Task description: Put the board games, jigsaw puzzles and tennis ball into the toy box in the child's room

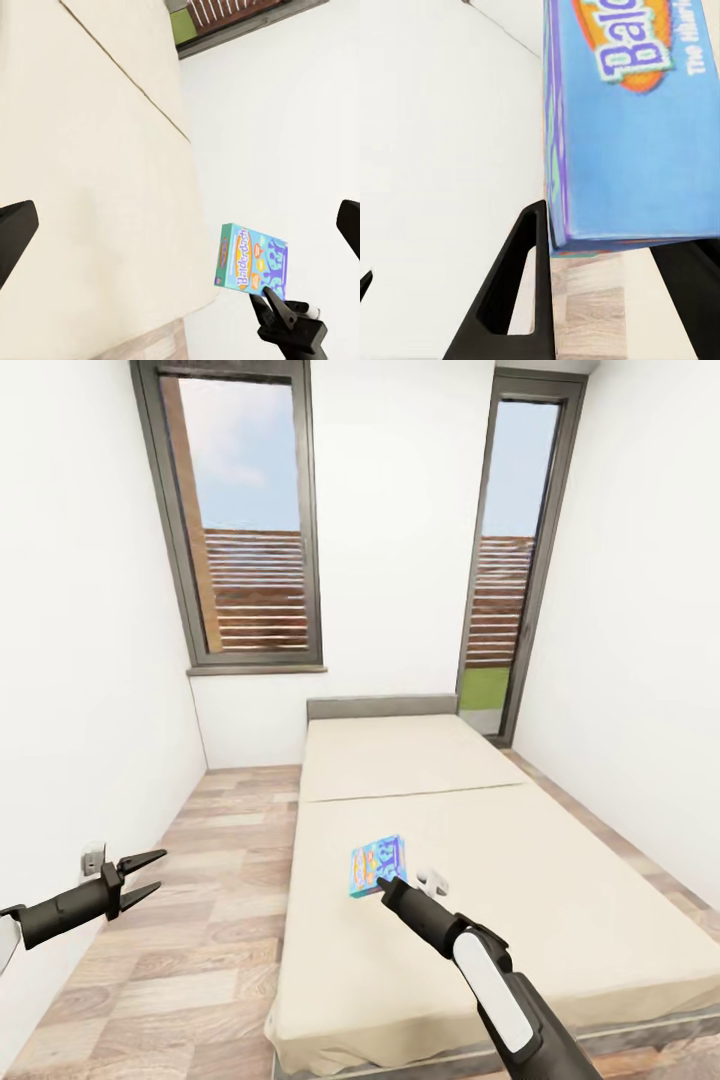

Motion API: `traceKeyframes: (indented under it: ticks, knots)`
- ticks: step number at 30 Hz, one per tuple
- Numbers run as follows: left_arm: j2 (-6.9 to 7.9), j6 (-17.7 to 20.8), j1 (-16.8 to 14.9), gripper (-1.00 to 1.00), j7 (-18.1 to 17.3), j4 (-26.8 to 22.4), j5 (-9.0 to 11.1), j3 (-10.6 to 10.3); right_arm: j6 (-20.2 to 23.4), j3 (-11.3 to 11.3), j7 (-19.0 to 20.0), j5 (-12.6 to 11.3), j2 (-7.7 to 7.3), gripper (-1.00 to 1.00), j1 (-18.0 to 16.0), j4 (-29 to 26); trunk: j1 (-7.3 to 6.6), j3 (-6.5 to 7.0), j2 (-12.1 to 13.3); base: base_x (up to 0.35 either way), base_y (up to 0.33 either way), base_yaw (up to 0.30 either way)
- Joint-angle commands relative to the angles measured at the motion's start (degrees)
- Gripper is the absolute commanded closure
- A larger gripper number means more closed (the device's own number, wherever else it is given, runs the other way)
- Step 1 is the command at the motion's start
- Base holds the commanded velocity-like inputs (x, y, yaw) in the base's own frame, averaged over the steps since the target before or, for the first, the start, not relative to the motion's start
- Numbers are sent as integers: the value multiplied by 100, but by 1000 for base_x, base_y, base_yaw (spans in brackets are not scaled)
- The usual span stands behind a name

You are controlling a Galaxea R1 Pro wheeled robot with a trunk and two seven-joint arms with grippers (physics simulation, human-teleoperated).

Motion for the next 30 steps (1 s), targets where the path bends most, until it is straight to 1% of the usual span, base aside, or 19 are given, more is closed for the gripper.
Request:
traceKeyframes:
  ticks: [1,11,17,21,23,24,30]
  knots:
    - [-4,27,-5,-100,-11,3,-2,8,23,-5,7,-9,2,100,-2,-7,-23,17,39,0,0,230]
    - [-33,55,-4,-100,19,11,-12,-9,24,5,2,-2,23,100,-2,-29,-243,244,440,0,0,237]
    - [-28,129,-5,-100,30,-4,-13,-24,52,-9,8,-20,6,100,-2,-44,-374,355,680,0,0,39]
    - [-10,262,-9,-100,30,-34,-17,-167,94,-25,7,-45,4,100,-8,-36,-462,428,841,0,0,5]
    - [-3,294,-12,-100,25,-77,-14,-268,155,-102,6,-54,4,100,-11,-32,-506,463,921,0,0,2]
    - [0,312,-13,-100,18,-167,-13,-332,232,-223,3,-48,15,100,-4,-30,-528,481,961,0,0,0]
    - [1,324,-13,-100,5,-204,-13,-353,280,-322,-15,-50,1,100,-9,-29,-660,589,1202,0,0,0]
